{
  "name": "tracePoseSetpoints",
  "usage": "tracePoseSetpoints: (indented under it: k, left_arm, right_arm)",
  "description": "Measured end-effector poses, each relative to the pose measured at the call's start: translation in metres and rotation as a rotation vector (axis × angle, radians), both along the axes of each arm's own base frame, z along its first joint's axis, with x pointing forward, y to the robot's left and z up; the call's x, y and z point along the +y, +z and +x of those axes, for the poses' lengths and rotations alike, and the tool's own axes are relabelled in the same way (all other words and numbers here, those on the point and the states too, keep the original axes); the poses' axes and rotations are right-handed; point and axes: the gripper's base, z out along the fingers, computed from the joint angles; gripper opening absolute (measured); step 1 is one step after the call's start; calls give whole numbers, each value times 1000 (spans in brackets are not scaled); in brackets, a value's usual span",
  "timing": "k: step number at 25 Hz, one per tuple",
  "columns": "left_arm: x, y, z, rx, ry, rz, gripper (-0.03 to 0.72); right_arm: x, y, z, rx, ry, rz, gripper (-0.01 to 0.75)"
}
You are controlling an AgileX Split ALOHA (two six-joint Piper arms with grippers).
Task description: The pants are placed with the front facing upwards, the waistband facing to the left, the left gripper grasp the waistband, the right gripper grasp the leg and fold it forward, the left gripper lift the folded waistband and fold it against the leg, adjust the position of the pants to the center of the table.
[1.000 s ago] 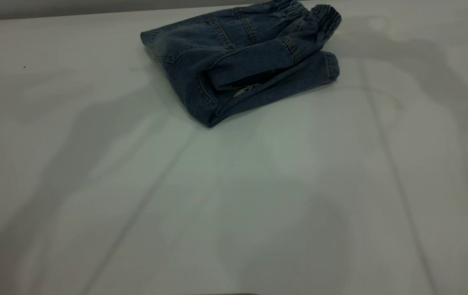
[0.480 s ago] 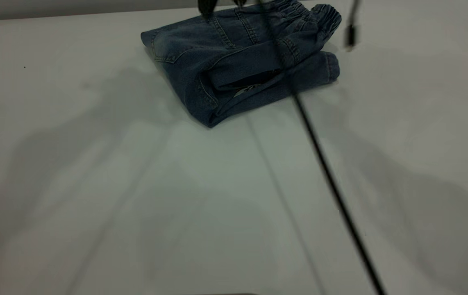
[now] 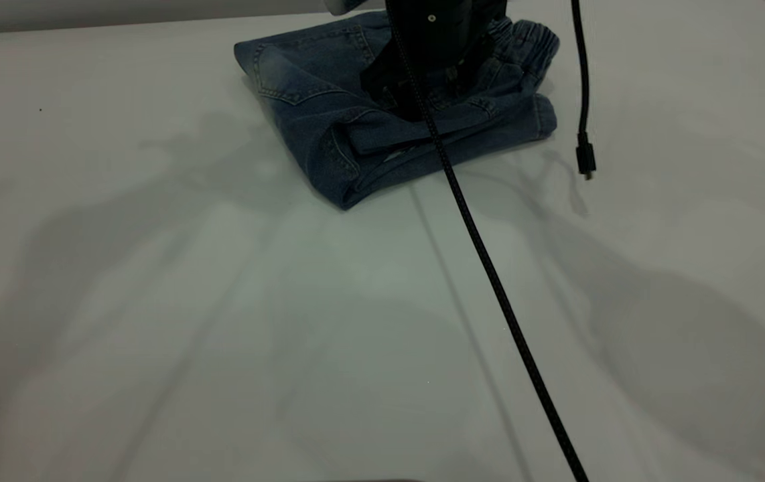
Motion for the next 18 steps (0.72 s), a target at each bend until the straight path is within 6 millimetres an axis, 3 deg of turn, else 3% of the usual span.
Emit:
tracePoseSetpoints:
  k: [7, 18]
  left_arm:
    - [0, 0, 0, -17, -12, 14, 575]
    - [0, 1, 2, -36, -2, 11, 575]
  right_arm:
    - [-3, -2, -10, 122, -180, 7, 391]
    - [19, 1, -24, 355, -502, 300, 381]
